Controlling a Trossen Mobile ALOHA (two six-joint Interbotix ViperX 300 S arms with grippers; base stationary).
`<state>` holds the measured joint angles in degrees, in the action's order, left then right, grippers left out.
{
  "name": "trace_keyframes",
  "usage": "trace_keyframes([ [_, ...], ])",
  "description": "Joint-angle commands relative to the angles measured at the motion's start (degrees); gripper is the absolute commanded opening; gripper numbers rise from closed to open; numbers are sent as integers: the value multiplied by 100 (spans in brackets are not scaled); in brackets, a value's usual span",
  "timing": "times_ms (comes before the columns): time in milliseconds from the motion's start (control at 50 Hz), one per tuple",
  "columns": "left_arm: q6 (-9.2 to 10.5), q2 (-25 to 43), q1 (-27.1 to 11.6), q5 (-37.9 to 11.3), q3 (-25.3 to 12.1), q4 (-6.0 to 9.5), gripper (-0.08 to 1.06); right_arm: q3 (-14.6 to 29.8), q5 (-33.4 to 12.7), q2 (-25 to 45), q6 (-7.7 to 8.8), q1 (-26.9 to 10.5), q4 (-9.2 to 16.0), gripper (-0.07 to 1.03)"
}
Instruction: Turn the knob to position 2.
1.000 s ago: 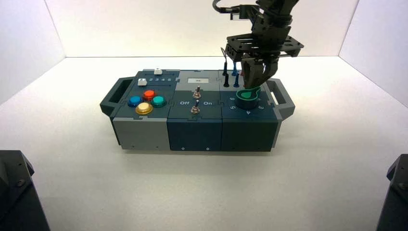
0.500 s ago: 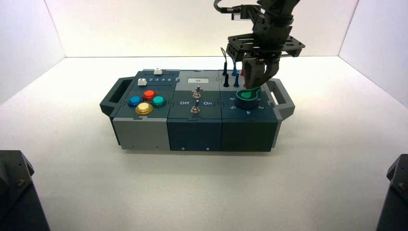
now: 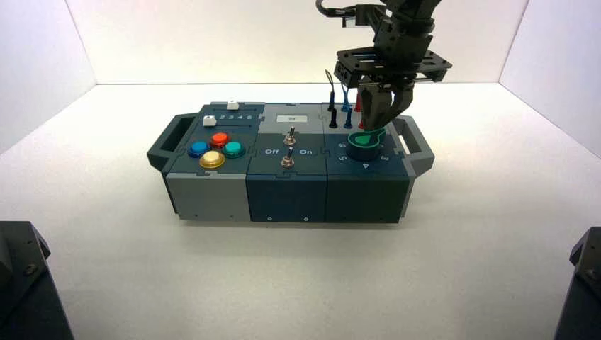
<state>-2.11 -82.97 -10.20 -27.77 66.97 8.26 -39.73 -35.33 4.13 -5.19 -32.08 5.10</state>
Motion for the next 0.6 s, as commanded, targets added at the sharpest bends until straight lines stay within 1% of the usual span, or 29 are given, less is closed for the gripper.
trace_keyframes([
  [20,9,44,-53,35,-97,9,-3,70,0,-185,-26,35,9,-2],
  [300,0,44,-70,44,-88,9,-3,70,-26,-237,-70,35,0,-2],
  [600,9,18,-79,35,-97,9,-3,97,-44,-246,-70,44,0,-2],
])
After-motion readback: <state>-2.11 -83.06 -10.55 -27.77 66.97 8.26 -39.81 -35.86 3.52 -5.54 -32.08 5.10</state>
